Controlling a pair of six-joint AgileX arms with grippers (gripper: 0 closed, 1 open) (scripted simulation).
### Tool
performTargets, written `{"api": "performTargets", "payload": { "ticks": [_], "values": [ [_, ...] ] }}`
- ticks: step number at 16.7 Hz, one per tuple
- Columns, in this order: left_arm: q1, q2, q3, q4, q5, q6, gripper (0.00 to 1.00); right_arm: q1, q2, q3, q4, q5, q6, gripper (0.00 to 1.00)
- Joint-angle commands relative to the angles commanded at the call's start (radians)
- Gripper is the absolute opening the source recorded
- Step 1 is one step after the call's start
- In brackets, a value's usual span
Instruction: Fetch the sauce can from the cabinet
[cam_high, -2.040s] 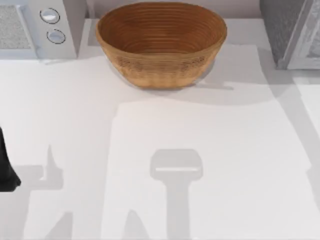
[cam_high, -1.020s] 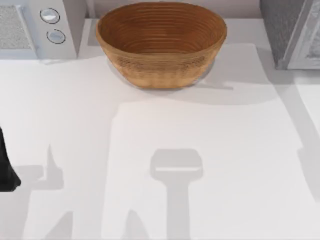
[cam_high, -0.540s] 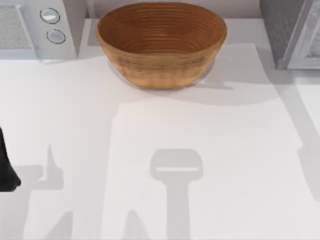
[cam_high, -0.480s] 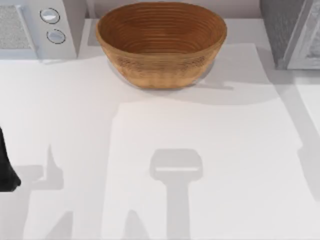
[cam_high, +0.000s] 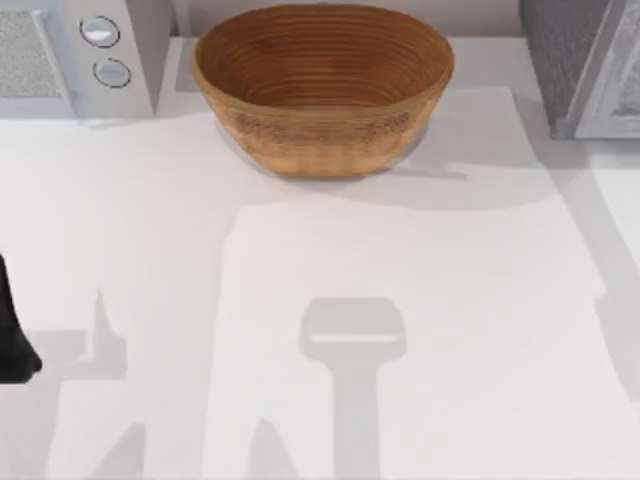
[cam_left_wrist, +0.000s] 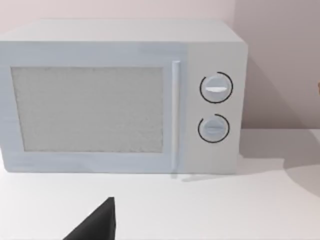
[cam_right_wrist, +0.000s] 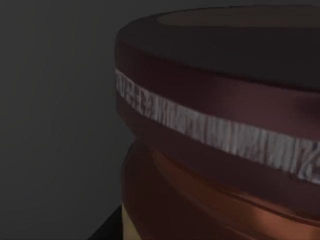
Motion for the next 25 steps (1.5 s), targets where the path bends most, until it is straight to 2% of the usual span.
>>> {"api": "performTargets", "payload": {
  "ticks": [4, 13, 20, 25],
  "values": [
    [0.000, 0.000, 0.000, 0.000, 0.000, 0.000, 1.00, 0.030, -0.071, -0.018, -0.058, 0.028, -0.001, 0.00],
    [0.000, 0.000, 0.000, 0.000, 0.000, 0.000, 1.00, 0.170, -0.424, -0.090, -0.336, 0.163, -0.001, 0.00],
    [0.000, 0.000, 0.000, 0.000, 0.000, 0.000, 1.00, 0.164, -0.454, -0.117, -0.324, 0.156, 0.001, 0.00],
    [0.000, 0.000, 0.000, 0.000, 0.000, 0.000, 1.00, 0.124, -0.639, -0.380, -0.224, 0.107, -0.001, 0.00]
  ]
}}
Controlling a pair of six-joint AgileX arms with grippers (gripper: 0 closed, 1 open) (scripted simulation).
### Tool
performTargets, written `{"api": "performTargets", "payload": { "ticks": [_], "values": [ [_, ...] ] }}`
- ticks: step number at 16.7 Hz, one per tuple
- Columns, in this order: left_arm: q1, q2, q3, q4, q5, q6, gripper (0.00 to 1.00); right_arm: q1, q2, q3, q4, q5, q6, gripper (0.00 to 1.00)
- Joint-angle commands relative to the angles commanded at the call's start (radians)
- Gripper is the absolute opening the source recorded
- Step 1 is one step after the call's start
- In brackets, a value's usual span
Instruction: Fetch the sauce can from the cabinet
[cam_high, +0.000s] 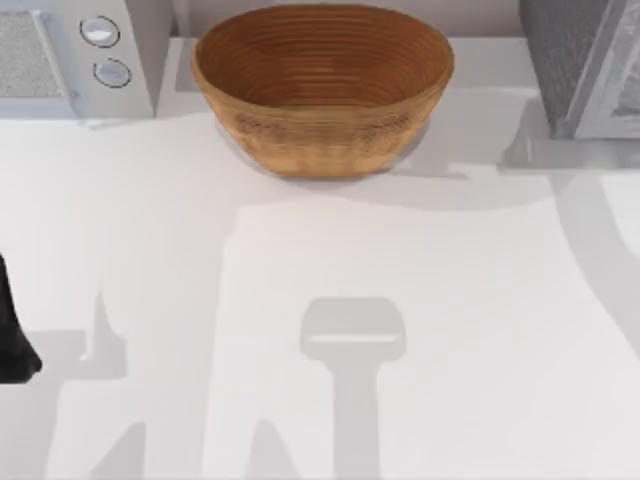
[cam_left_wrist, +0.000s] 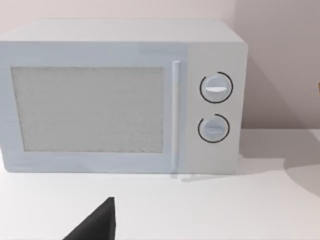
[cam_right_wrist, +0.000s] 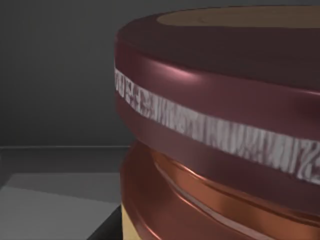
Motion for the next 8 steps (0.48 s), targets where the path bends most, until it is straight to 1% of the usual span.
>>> {"api": "performTargets", "payload": {
  "ticks": [3, 8],
  "values": [
    [0.000, 0.000, 0.000, 0.000, 0.000, 0.000, 1.00, -0.043, -0.172, -0.283, 0.091, -0.043, -0.002, 0.00],
    [0.000, 0.000, 0.000, 0.000, 0.000, 0.000, 1.00, -0.128, -0.513, -0.882, 0.271, -0.128, -0.006, 0.00]
  ]
}}
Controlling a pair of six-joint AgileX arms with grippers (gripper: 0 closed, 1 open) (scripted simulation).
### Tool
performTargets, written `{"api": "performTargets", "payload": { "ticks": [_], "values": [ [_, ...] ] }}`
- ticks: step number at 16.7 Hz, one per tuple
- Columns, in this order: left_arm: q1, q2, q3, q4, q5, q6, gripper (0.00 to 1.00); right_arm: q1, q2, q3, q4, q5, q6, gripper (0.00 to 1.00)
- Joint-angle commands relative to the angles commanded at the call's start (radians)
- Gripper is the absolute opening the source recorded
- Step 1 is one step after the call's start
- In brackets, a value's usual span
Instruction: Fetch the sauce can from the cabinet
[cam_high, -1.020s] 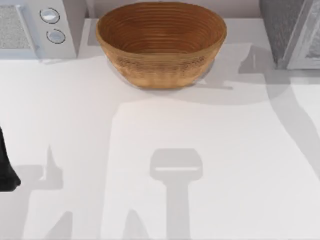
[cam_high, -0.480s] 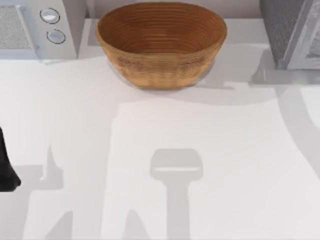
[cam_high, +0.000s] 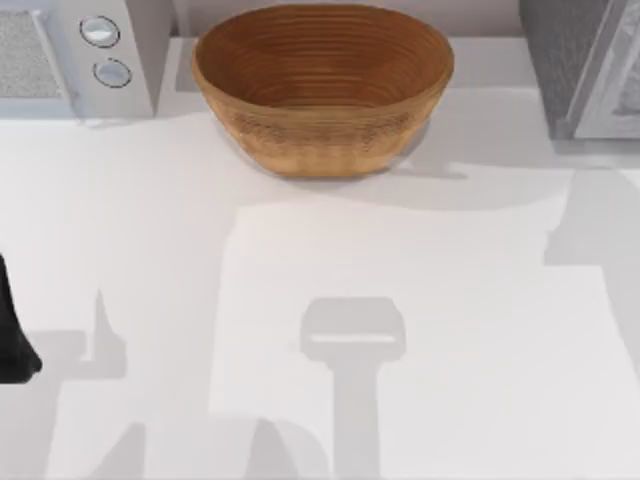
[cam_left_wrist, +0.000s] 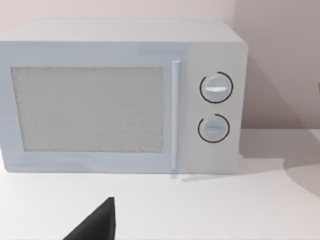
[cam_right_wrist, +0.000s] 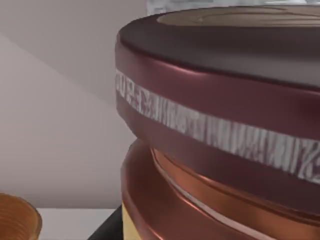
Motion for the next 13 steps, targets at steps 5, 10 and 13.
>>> {"api": "performTargets", "payload": {
  "ticks": [5, 10, 13],
  "values": [
    [0.000, 0.000, 0.000, 0.000, 0.000, 0.000, 1.00, -0.083, -0.338, -0.547, 0.178, -0.086, -0.004, 0.00],
    [0.000, 0.000, 0.000, 0.000, 0.000, 0.000, 1.00, -0.141, -0.582, -0.859, 0.307, -0.150, -0.008, 0.00],
    [0.000, 0.000, 0.000, 0.000, 0.000, 0.000, 1.00, -0.155, -0.639, -0.919, 0.336, -0.165, -0.009, 0.00]
  ]
}}
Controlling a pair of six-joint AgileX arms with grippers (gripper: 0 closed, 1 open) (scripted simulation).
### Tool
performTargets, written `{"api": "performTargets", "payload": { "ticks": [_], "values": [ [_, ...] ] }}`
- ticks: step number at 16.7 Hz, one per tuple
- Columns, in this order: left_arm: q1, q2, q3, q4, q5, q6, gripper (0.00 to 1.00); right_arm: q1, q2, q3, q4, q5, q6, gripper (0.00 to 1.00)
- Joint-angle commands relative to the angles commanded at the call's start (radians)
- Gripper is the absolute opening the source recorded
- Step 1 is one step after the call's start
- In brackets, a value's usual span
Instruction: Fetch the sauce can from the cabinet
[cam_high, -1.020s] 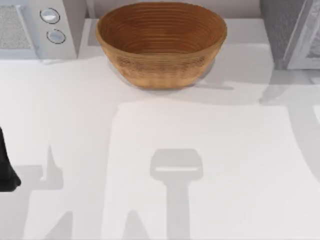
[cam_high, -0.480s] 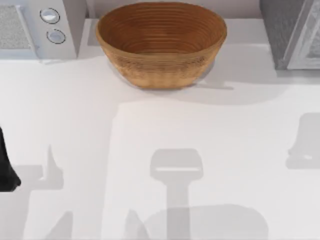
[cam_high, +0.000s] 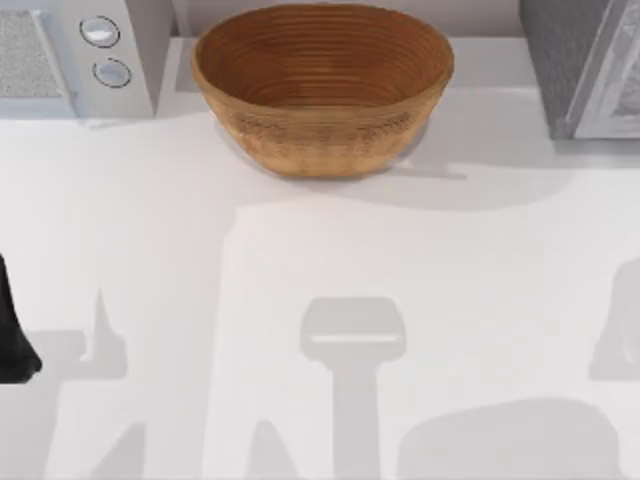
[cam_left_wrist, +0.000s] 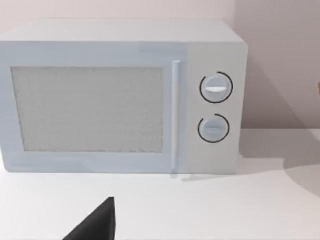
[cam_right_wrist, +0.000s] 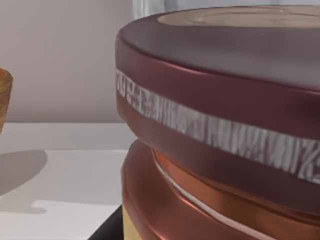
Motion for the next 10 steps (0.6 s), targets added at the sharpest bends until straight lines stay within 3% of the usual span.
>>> {"api": "performTargets", "payload": {
  "ticks": [6, 10],
  "values": [
    [0.000, 0.000, 0.000, 0.000, 0.000, 0.000, 1.00, 0.005, 0.015, 0.002, 0.006, -0.001, 0.002, 0.00],
    [0.000, 0.000, 0.000, 0.000, 0.000, 0.000, 1.00, 0.036, 0.154, 0.035, 0.122, -0.027, 0.002, 0.00]
  ]
}}
